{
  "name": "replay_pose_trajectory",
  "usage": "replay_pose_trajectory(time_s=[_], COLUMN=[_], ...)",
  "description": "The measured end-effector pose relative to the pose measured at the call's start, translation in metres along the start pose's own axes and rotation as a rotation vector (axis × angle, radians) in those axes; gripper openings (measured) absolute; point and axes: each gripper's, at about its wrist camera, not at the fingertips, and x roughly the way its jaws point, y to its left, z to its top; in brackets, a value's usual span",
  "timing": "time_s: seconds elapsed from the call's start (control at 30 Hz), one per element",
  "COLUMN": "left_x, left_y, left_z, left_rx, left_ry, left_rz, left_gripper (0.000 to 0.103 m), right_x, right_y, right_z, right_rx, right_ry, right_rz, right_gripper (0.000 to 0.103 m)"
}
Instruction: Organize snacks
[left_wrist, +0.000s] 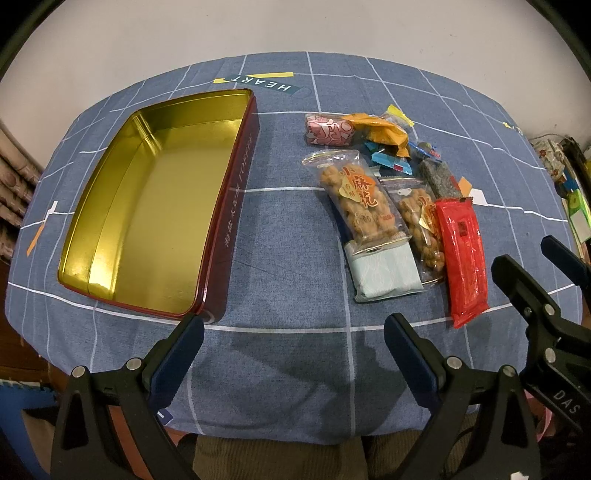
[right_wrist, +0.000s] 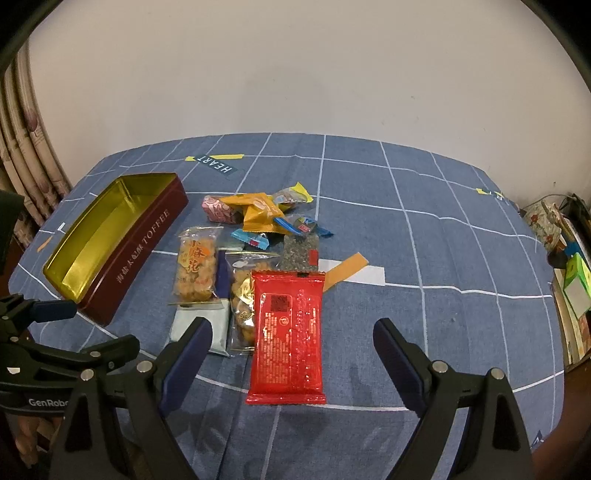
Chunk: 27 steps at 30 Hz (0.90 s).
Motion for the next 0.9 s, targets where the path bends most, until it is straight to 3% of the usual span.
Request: replay_pose_trajectory(time_s=[0.9], left_x=[-0.003], left_y=[0.015], left_z=[0.002], left_rx=[-0.006], left_ry=[-0.021], left_rz=[0.03], left_gripper=[0.097], right_x=[0.005], right_y=[-0.002], right_z=[-0.003], right_rx=[0.001], right_ry=[0.022], right_rz=[0.007], right_gripper=[0.091])
